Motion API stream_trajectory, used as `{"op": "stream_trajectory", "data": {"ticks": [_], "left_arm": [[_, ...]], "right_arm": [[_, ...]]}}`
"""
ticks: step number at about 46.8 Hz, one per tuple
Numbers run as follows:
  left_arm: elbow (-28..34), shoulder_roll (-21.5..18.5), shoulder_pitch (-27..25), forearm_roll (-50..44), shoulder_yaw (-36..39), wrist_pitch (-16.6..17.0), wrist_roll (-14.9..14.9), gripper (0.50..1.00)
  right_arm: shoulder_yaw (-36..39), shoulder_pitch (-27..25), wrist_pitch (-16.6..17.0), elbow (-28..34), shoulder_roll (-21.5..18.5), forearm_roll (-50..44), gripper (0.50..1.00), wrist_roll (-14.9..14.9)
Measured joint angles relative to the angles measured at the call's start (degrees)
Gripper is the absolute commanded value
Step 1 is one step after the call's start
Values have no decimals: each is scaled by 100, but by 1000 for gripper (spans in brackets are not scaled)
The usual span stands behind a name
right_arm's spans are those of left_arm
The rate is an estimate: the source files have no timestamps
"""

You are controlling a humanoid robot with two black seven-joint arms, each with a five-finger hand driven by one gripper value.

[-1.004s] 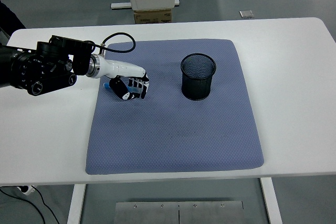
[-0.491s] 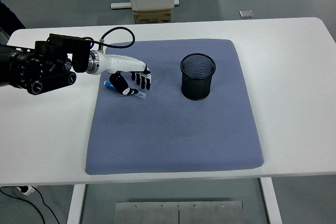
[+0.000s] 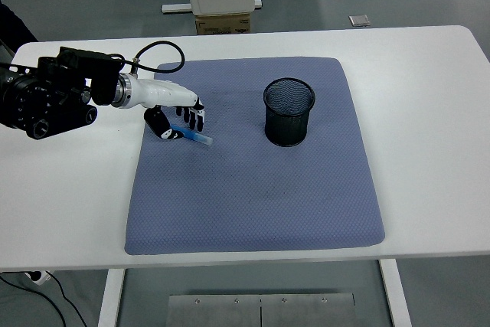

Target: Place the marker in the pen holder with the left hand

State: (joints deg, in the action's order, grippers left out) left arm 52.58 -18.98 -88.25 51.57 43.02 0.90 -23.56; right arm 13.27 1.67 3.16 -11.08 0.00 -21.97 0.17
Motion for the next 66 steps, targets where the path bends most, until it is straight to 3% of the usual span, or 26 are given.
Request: {"op": "stream_trajectory", "data": {"ticks": [18, 35, 54, 61, 66], "left_arm": [[1, 49, 78, 3, 124, 368, 68, 610], [-2, 92, 159, 3, 243, 439, 80, 607], [-2, 113, 221, 125, 243, 596, 89, 572], [4, 123, 221, 125, 243, 596, 89, 522], [5, 123, 221, 125, 244, 594, 93, 522]], "right_arm": [[0, 0, 0, 0, 0, 0, 1000, 0], [1, 0, 0, 0, 0, 0, 1000, 0], [0, 0, 0, 0, 0, 0, 1000, 0], [0, 0, 0, 0, 0, 0, 1000, 0], [0, 0, 0, 0, 0, 0, 1000, 0]]}}
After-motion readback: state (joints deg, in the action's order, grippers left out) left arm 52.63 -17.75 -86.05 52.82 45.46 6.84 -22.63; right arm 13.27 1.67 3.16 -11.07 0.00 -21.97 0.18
